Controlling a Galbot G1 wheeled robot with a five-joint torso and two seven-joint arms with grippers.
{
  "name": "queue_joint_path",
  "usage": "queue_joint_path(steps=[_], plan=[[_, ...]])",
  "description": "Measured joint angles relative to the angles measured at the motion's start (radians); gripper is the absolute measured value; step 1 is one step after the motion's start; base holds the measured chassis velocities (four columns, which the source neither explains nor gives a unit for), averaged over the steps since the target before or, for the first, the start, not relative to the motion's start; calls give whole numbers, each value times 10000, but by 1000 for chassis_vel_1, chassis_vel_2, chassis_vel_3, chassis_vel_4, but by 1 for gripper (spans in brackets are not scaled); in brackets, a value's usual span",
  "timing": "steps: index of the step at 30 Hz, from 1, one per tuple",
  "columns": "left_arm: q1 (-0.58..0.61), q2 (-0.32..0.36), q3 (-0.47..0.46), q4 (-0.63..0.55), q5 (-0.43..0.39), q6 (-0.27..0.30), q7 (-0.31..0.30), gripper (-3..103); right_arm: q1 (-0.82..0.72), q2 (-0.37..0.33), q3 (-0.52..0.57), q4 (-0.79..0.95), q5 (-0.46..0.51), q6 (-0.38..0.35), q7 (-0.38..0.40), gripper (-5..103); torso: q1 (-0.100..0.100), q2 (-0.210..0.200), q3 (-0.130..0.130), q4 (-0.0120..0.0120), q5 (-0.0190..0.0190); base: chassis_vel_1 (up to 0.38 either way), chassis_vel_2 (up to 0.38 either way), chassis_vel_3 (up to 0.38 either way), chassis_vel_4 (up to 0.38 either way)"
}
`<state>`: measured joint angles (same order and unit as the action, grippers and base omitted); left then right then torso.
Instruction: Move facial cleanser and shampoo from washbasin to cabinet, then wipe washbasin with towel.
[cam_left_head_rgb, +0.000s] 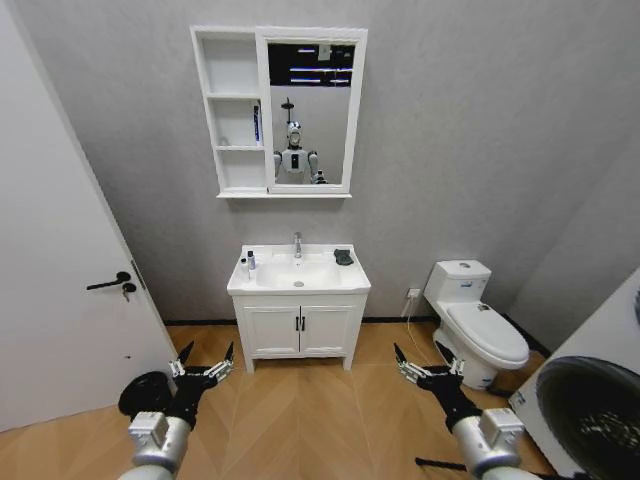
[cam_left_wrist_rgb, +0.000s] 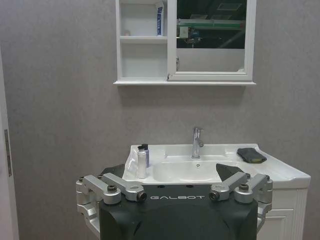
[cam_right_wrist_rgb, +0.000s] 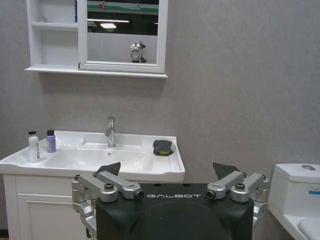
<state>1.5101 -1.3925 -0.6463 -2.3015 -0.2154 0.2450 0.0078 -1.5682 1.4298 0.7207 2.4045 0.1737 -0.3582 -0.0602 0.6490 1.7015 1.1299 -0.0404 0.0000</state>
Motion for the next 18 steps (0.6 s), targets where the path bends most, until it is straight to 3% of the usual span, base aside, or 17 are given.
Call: queue_joint_path(steps=[18], plan=[[8,27,-12,74,76,-14,-41,100,3,-11,86,-48,-130,126,-98,100,0,0,0,0,0,0,0,0,0]])
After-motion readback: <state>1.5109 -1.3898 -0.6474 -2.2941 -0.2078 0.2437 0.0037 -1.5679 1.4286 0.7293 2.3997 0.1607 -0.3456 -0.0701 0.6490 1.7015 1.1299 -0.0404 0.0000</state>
